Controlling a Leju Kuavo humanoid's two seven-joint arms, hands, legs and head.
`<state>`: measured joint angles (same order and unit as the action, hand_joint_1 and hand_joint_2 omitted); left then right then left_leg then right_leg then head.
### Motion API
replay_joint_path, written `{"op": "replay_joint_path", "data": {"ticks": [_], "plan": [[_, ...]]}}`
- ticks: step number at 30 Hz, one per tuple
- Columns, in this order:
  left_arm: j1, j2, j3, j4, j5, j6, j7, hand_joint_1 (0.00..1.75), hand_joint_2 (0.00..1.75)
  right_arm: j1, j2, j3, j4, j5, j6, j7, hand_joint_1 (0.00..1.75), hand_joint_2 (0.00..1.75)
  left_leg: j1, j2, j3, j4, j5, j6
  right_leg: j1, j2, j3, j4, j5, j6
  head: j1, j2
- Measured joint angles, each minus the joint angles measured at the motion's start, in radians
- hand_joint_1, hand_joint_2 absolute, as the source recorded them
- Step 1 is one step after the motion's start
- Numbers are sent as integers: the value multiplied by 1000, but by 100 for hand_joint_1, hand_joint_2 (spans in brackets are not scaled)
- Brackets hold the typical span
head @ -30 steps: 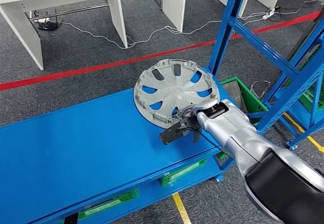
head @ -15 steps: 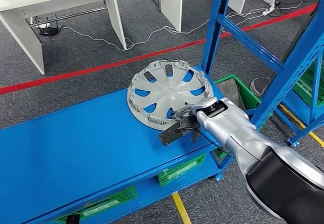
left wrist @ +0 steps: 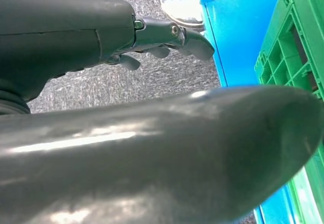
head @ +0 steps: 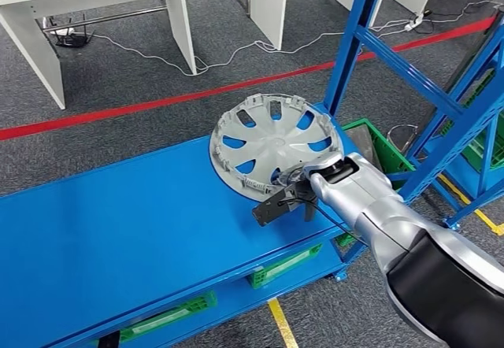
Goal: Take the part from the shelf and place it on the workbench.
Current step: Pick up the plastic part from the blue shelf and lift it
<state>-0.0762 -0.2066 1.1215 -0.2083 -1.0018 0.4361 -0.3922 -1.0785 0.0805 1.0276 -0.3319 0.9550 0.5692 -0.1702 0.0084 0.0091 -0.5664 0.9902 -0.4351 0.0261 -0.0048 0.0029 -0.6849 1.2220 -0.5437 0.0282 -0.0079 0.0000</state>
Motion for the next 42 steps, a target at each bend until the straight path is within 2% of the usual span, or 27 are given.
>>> {"op": "replay_joint_path", "data": {"ticks": [2,3,4,5,7,8,9,12,13,14,15,17,18,19,22,24,25,27,28,29,30,32,34,36,38,40,42], "plan": [[-1,-1,0,0,0,0,0,0,0,-2,0,0,-1,-3,0,0,0,175,-3,-1,1,1,-1,-2,3,-2,75,-147,60,-11,0,0],[-1,-2,0,0,0,0,0,0,0,-3,0,1,-2,-8,1,0,0,175,-4,-1,0,2,0,-6,4,-3,104,-201,75,-15,0,0],[-1,-3,0,0,-1,0,0,0,0,-4,-1,2,-3,-14,1,-1,0,175,-5,-2,-1,2,0,-10,6,-3,119,-229,80,-19,-1,0],[-1,-3,0,0,-1,0,0,0,0,-4,-2,5,-4,-24,2,-2,26,175,-6,-2,-2,2,1,-16,7,-3,122,-234,78,-23,-1,0],[-1,-3,0,0,-2,0,-1,0,0,-7,-5,16,-6,-45,8,-5,113,175,-5,-3,-1,3,0,-28,5,-2,126,-239,85,-32,-2,0],[-1,-3,0,0,-3,0,-1,0,0,-9,-7,22,-7,-57,13,-8,157,175,-4,-4,-6,16,-11,-34,2,-3,128,-242,88,-37,-3,0],[-1,-3,0,0,-4,0,-1,0,0,-11,-7,29,-8,-66,19,-12,175,175,-3,-4,-20,50,-34,-39,0,-3,130,-246,90,-41,-5,0],[1,-1,0,0,-5,0,-2,0,0,-17,-11,45,-12,-88,33,-22,175,175,2,-5,-102,242,-128,-53,-2,-5,130,-247,90,-45,-8,0],[1,0,0,0,-5,0,-2,0,0,-20,-13,49,-12,-92,37,-24,175,175,3,-5,-120,285,-139,-55,-2,-4,131,-246,90,-46,-7,0],[2,0,0,0,-6,-2,-4,0,0,-22,-15,52,-13,-96,41,-27,175,175,4,-5,-122,291,-130,-57,-2,-4,132,-246,89,-45,-8,0],[2,1,0,0,-7,-5,-9,0,0,-25,-16,55,-13,-100,45,-31,175,175,5,-5,-104,255,-102,-58,-3,-4,134,-245,89,-44,-8,0],[1,2,0,0,-9,-15,-23,0,0,-31,-19,61,-15,-108,53,-36,175,175,7,-6,-39,117,-34,-58,-2,-2,136,-241,85,-38,-8,0],[1,2,0,0,-10,-21,-31,0,0,-34,-21,64,-16,-113,56,-38,175,175,7,-7,-12,58,-14,-54,0,-2,134,-238,83,-33,-7,0],[0,2,0,0,-10,-26,-37,0,0,-37,-24,66,-17,-117,58,-38,175,175,7,-8,4,23,-7,-50,2,-1,133,-236,81,-28,-7,0],[1,2,0,0,-9,-33,-50,0,0,-40,-35,73,-20,-123,60,-38,175,175,4,-8,8,6,-9,-27,1,0,128,-235,80,-12,-8,0],[-1,4,0,0,-9,-34,-53,0,0,-40,-43,75,-21,-124,61,-37,175,175,5,-6,8,1,-5,-12,-2,0,107,-198,54,-1,-5,0],[-1,4,0,0,-9,-35,-53,0,0,-39,-47,76,-21,-125,61,-37,175,175,6,-5,7,0,-3,-7,-3,-1,80,-147,27,3,-3,0],[-1,4,0,0,-10,-36,-55,0,0,-36,-52,79,-22,-128,61,-37,175,175,4,-4,4,0,-2,-2,-3,-1,9,-8,-34,7,-1,0],[0,4,0,0,-10,-36,-55,0,0,-36,-54,81,-22,-130,61,-37,175,175,3,-3,2,0,-2,-2,-3,-1,-17,43,-48,7,-2,0],[0,4,0,0,-9,-36,-56,0,0,-36,-57,82,-22,-132,61,-38,175,175,2,-3,2,0,-2,-1,-3,-1,-25,58,-42,6,-2,0],[0,5,0,0,-9,-36,-57,0,0,-36,-59,83,-22,-134,61,-38,175,175,1,-3,3,0,-1,-1,-3,-1,-13,30,-18,2,-2,0],[0,4,0,0,-7,-38,-62,0,87,-38,-62,86,-24,-139,61,-39,175,175,-1,-5,4,1,-1,-2,0,-3,57,-110,47,-10,-1,0],[0,3,0,0,-5,-46,-70,0,175,-40,-63,89,-28,-146,61,-40,175,175,-5,-6,3,2,-1,-8,4,-5,114,-217,78,-20,-2,0],[0,2,0,0,-3,-54,-78,0,175,-41,-65,92,-33,-157,61,-42,175,175,-5,-7,1,2,1,-19,7,-4,125,-235,81,-26,-3,0],[-1,2,0,0,-2,-60,-86,0,175,-42,-69,96,-37,-169,62,-45,175,175,-4,-7,0,7,-4,-30,4,-4,129,-242,87,-34,-3,0],[0,4,0,0,-1,-66,-93,0,175,-42,-70,101,-41,-176,64,-49,175,175,-1,-7,-26,70,-47,-40,-2,-6,132,-250,93,-42,-6,0],[1,7,1,0,2,-68,-98,0,175,-42,-71,106,-44,-181,65,-51,175,175,2,-7,-81,199,-114,-48,-2,-7,131,-250,94,-45,-8,0]]}}
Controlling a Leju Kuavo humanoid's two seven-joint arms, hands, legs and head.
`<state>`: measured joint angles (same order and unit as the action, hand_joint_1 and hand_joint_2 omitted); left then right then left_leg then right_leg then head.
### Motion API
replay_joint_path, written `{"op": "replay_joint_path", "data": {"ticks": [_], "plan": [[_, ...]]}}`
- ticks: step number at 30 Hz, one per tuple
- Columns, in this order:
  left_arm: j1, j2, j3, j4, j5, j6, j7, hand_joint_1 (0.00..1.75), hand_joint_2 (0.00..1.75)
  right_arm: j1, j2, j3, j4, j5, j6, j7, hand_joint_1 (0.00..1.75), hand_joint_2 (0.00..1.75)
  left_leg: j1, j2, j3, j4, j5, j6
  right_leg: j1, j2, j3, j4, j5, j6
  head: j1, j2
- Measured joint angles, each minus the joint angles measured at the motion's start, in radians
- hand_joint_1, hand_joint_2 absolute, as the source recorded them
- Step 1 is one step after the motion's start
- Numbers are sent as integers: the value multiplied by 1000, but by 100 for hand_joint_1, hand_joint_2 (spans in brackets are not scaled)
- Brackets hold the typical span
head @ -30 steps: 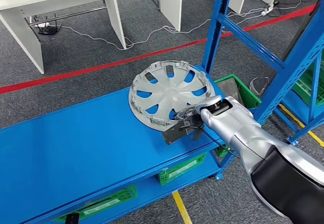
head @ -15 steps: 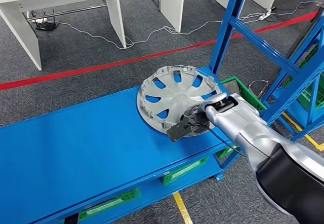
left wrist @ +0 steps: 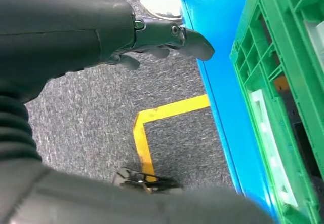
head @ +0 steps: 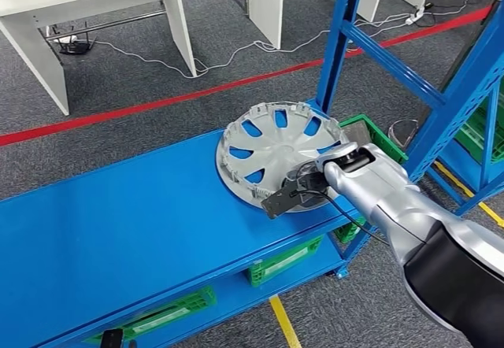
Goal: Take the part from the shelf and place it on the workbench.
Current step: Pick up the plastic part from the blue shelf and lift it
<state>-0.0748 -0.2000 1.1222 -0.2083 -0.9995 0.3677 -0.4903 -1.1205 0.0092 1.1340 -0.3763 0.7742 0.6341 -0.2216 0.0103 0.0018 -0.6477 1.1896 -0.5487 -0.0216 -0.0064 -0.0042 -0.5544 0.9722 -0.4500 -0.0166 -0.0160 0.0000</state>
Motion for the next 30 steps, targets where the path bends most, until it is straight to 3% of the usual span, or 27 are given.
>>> {"op": "replay_joint_path", "data": {"ticks": [1,2,3,5,7,10,12,13,16,17,18,20,22,24,27,28,30], "plan": [[1,1,0,0,1,0,-1,0,175,0,-1,3,-1,-2,0,0,175,175,1,0,-24,57,-21,-3,0,0,-1,0,0,0,0,0],[3,2,0,0,3,0,-2,0,175,0,-1,6,-2,-3,0,0,175,175,2,0,-34,83,-22,-5,0,1,-1,1,0,0,0,0],[3,2,1,0,4,-2,-4,0,175,-1,-2,9,-3,-4,0,0,175,175,3,0,-25,69,-4,-6,0,2,-1,3,-1,0,0,0],[3,4,2,0,6,-7,-10,0,175,-3,-3,15,-6,-7,1,0,175,175,5,0,36,-58,63,-6,-1,4,0,8,-3,4,0,0],[2,4,6,0,11,-12,-15,0,175,-6,-5,19,-10,-12,0,0,175,175,4,-1,87,-167,96,0,3,6,-4,15,-6,13,0,0],[1,4,14,0,21,-10,-13,0,175,-9,-9,29,-17,-28,-9,2,175,175,0,-2,94,-189,97,19,4,9,-8,16,-4,28,0,0],[-1,4,19,0,26,1,-7,0,175,-10,-11,37,-21,-44,-19,7,175,175,2,0,94,-193,102,33,2,9,-21,34,-19,38,2,0],[-2,4,21,0,27,6,-4,0,175,-11,-12,41,-23,-54,-25,11,175,175,3,1,93,-196,105,39,2,9,-41,72,-42,43,4,0],[-2,2,27,0,32,15,-2,0,175,-9,-13,52,-33,-91,-43,25,175,175,3,3,84,-196,107,47,0,8,-145,272,-130,50,8,0],[-2,2,28,0,33,17,-1,0,175,-10,-13,56,-36,-104,-50,29,175,175,2,3,82,-195,107,48,0,8,-165,309,-135,51,8,0],[-2,2,31,0,35,18,-1,0,175,-10,-13,60,-41,-118,-60,35,175,175,2,3,82,-195,107,48,0,7,-167,311,-123,50,8,0],[-2,2,36,0,37,20,-1,0,175,-16,-14,67,-51,-148,-84,50,175,175,2,1,83,-194,106,46,-1,7,-115,198,-51,45,8,0],[-3,2,41,0,39,21,-1,0,175,-25,-15,75,-63,-178,-120,64,175,175,-2,0,79,-190,104,38,0,6,-51,70,-4,38,8,0],[-3,2,44,0,42,24,-1,0,175,-32,-15,81,-74,-196,-164,72,175,175,-5,-1,72,-187,105,27,3,7,-32,30,-4,31,8,0],[-4,2,49,0,47,28,-1,0,175,-39,-16,90,-86,-212,-205,75,175,175,-2,-1,62,-170,90,11,0,6,-33,26,-5,15,7,0],[-5,2,50,0,47,30,-1,0,175,-43,-16,92,-90,-214,-209,76,175,175,-2,-1,48,-137,70,6,-2,6,-32,24,-4,10,5,0],[-5,2,53,0,49,32,-1,0,175,-49,-16,96,-94,-218,-213,76,175,175,-1,-1,-10,-13,9,-1,-1,6,-30,24,-6,3,1,0]]}}
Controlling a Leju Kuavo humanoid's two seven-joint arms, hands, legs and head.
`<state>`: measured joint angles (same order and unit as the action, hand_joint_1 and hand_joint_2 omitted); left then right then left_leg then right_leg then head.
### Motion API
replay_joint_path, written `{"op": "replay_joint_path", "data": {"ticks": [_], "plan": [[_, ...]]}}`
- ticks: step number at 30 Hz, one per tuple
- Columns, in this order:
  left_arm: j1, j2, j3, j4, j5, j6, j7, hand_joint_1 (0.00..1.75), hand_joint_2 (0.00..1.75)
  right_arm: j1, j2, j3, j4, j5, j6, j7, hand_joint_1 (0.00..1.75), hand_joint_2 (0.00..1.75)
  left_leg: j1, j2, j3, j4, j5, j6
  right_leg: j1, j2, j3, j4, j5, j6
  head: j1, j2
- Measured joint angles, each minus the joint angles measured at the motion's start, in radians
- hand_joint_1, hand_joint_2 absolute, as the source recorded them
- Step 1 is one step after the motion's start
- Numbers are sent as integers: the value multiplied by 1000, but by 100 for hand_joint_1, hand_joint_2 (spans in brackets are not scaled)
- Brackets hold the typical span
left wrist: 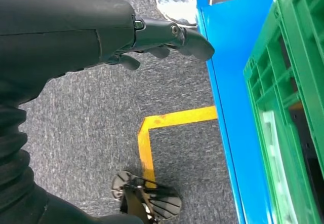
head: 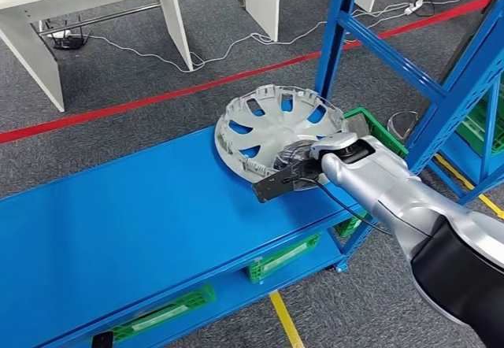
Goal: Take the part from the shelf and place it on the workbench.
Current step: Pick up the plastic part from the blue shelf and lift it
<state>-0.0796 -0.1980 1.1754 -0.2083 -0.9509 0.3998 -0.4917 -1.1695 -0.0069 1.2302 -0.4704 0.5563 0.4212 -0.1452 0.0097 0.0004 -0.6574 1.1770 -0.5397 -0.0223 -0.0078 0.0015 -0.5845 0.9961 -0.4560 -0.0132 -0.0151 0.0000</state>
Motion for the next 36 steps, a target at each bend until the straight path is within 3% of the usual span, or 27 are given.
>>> {"op": "replay_joint_path", "data": {"ticks": [2,3,4,6,7,9,12,14,16,17,18,19,21,23,26,28,29,32,33,34,36], "plan": [[0,0,4,0,0,1,0,0,175,0,0,5,-1,-1,-1,0,175,175,0,0,-59,115,-32,-2,3,1,3,1,-3,-4,0,0],[0,0,5,0,0,1,0,0,175,1,0,8,-2,-1,-1,0,175,175,0,0,-68,125,-19,-1,4,2,6,2,-6,-5,0,0],[0,0,6,0,0,1,0,0,175,1,0,10,-3,-1,-1,0,175,175,0,0,-60,94,14,1,5,3,10,3,-9,-5,0,0],[0,1,7,0,1,1,0,0,175,-1,0,13,-8,-2,-1,0,175,175,-2,0,-10,-34,98,10,8,5,19,6,-18,-3,0,0],[0,1,8,0,2,1,0,0,175,-3,0,14,-9,-2,-3,0,175,175,-4,-1,13,-90,123,16,10,6,22,8,-23,0,1,0],[-1,2,11,0,5,2,-1,0,175,-5,0,18,-14,-4,-13,2,175,175,-7,-1,34,-143,125,24,13,7,17,11,-26,7,2,0],[-2,1,14,0,13,3,-1,0,175,-12,-2,21,-31,-13,-39,14,175,175,-2,-1,37,-162,119,34,13,6,2,20,-36,21,2,0],[-4,1,17,0,18,4,-1,0,175,-22,-8,21,-47,-23,-61,25,175,175,3,0,42,-168,119,44,11,6,-37,95,-78,30,6,0],[-6,-1,20,0,24,4,-1,0,175,-28,-15,21,-64,-29,-92,40,175,175,3,0,42,-168,118,49,7,5,-111,236,-132,38,9,0],[-6,-2,22,0,26,5,0,0,175,-28,-20,21,-74,-31,-110,47,175,175,3,0,43,-167,117,49,5,4,-143,292,-144,41,9,0],[-7,-3,25,0,28,5,2,0,175,-28,-25,21,-85,-31,-129,55,175,175,3,-1,43,-166,115,50,3,4,-160,313,-137,43,9,0],[-7,-4,27,0,30,6,4,0,175,-29,-33,20,-97,-32,-149,64,175,175,4,-2,44,-164,113,49,1,4,-157,293,-111,45,9,0],[-6,-6,33,0,32,7,8,0,175,-32,-50,16,-125,-31,-187,84,175,175,6,-6,47,-158,107,43,-3,0,-103,162,-34,45,9,0],[-5,-8,37,0,34,9,10,0,175,-36,-67,10,-155,-28,-216,99,175,175,3,-9,43,-150,102,33,-2,-1,-51,53,1,41,10,0],[-4,-9,42,0,39,10,11,0,175,-35,-90,-2,-198,-22,-246,106,175,175,0,-8,37,-149,102,18,0,4,-41,33,-1,25,9,0],[-4,-9,45,0,41,10,10,0,175,-34,-103,-13,-227,-18,-258,109,175,175,1,-7,29,-125,81,10,-3,5,-39,30,1,13,6,0],[-5,-8,47,0,42,10,10,0,175,-34,-108,-20,-240,-17,-263,111,175,175,2,-6,13,-85,55,6,-5,4,-37,29,1,9,4,0],[-5,-8,48,0,43,10,10,0,175,-33,-124,-37,-269,-16,-273,120,175,175,1,-5,-72,111,-32,2,-2,1,-36,29,0,4,2,0],[-5,-8,49,0,43,10,10,0,175,-33,-128,-39,-276,-16,-274,121,175,175,1,-5,-87,144,-35,3,0,0,-35,29,-1,3,2,0],[-5,-9,51,0,44,10,10,0,175,-32,-132,-41,-283,-15,-274,121,175,175,1,-5,-84,137,-18,5,1,0,-32,30,-2,3,1,0],[-4,-9,55,0,44,10,10,0,175,-32,-137,-45,-297,-14,-274,121,175,175,1,-6,-31,19,55,11,2,1,-26,30,-5,4,1,0]]}}
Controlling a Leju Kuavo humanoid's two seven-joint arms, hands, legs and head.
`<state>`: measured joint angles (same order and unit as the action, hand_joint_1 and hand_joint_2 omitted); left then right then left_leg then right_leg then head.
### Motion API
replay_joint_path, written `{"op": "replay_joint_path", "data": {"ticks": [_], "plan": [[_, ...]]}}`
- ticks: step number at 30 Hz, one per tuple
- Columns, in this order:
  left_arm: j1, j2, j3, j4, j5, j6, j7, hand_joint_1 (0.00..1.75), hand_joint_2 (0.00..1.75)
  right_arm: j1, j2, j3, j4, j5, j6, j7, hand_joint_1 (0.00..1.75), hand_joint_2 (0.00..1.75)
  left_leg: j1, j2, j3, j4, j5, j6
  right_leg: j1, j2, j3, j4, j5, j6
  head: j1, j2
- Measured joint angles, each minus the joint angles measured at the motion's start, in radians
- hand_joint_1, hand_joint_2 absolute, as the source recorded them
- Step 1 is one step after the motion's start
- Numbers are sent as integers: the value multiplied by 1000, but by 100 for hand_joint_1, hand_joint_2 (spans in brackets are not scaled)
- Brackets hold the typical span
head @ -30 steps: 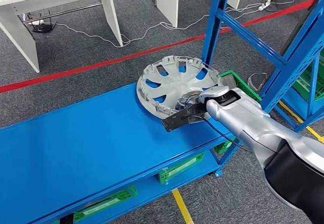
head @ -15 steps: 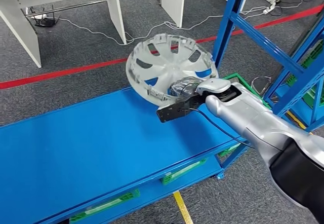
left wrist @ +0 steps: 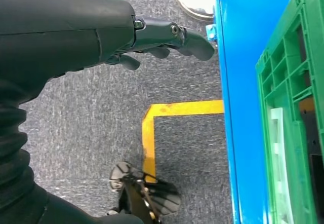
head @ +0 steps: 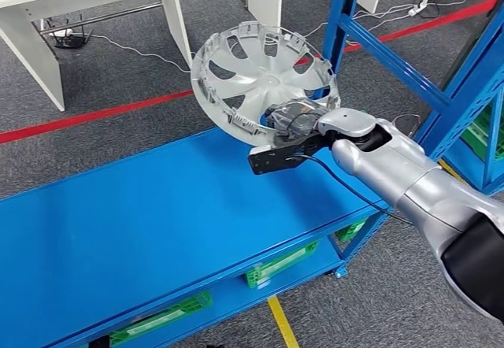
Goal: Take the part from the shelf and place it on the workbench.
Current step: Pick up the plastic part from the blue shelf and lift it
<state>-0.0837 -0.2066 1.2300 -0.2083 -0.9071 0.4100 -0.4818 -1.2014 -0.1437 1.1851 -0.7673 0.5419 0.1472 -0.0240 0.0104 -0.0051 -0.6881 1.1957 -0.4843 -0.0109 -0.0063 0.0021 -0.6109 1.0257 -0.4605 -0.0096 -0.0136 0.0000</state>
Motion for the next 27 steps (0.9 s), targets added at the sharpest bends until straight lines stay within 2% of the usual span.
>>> {"op": "replay_joint_path", "data": {"ticks": [1,2,3,5,7,9,11,12,13,14,16,17,18,21,22,24,26,27], "plan": [[0,0,2,0,0,0,0,0,175,0,-2,-4,-6,0,0,0,175,175,-1,0,30,-67,30,3,2,1,1,1,-2,2,0,0],[-1,0,3,0,0,0,0,0,175,0,-4,-7,-10,1,-1,1,175,175,-3,0,53,-120,45,7,4,2,0,2,-2,5,0,0],[-1,0,4,0,0,0,-1,0,175,0,-7,-10,-13,2,-2,1,175,175,-4,-1,64,-148,48,9,5,2,-3,3,-2,9,1,0],[-2,0,4,0,0,1,-1,0,175,0,-13,-14,-18,4,-5,3,175,175,-6,-1,68,-160,41,15,5,3,-7,1,0,19,1,0],[-1,0,6,0,2,2,-1,0,175,-1,-24,-21,-29,7,-12,8,175,175,-2,0,71,-166,44,26,4,3,-17,16,-14,29,2,0],[-2,-1,7,0,5,4,0,0,175,0,-40,-35,-48,11,-34,18,175,175,1,1,74,-171,47,35,3,2,-58,101,-62,39,4,0],[-3,-2,9,0,8,8,4,0,175,9,-55,-53,-73,21,-79,28,175,175,0,2,74,-171,46,40,3,2,-122,234,-117,46,6,0],[-3,-3,10,0,10,12,8,0,175,18,-62,-65,-89,28,-113,31,175,175,0,3,74,-170,45,41,2,2,-143,276,-127,48,6,0],[-4,-3,10,0,13,17,12,0,175,28,-70,-78,-106,35,-149,34,175,175,0,3,76,-170,44,41,2,1,-150,284,-118,48,6,0],[-4,-4,12,0,16,24,17,0,175,40,-76,-93,-124,44,-186,33,175,175,0,3,78,-169,43,41,1,1,-137,252,-90,48,6,0],[-4,-6,15,0,19,37,26,0,175,66,-86,-133,-164,57,-258,22,175,175,0,1,82,-168,38,37,1,-1,-73,116,-21,44,6,0],[-5,-6,17,0,19,42,31,0,175,79,-89,-156,-184,59,-286,10,175,175,-2,1,81,-165,37,34,2,-1,-43,56,0,40,6,0],[-6,-7,18,0,19,47,35,0,175,95,-90,-180,-205,57,-309,-5,175,175,-3,1,78,-163,37,29,3,-1,-25,19,9,36,5,0],[-8,-8,20,0,15,57,44,0,175,144,-89,-252,-268,19,-332,-71,175,175,-6,1,71,-160,38,17,4,0,-18,5,9,21,5,0],[-8,-8,20,0,13,60,45,0,175,159,-88,-276,-288,1,-325,-95,175,175,-6,1,69,-153,29,12,2,-1,-18,4,10,16,5,0],[-9,-7,20,0,6,65,46,0,175,180,-84,-310,-321,-27,-299,-130,175,175,-5,2,49,-92,-21,3,-2,-2,-18,0,14,7,3,0],[-9,-6,20,0,1,66,47,0,175,193,-76,-326,-344,-39,-274,-149,175,175,-4,2,5,34,-91,-3,-2,-2,-19,0,15,2,3,0],[-10,-6,20,0,-1,66,47,0,175,199,-70,-328,-351,-40,-264,-154,175,175,-4,2,-14,90,-114,-5,-1,-2,-20,0,16,0,4,0]]}}
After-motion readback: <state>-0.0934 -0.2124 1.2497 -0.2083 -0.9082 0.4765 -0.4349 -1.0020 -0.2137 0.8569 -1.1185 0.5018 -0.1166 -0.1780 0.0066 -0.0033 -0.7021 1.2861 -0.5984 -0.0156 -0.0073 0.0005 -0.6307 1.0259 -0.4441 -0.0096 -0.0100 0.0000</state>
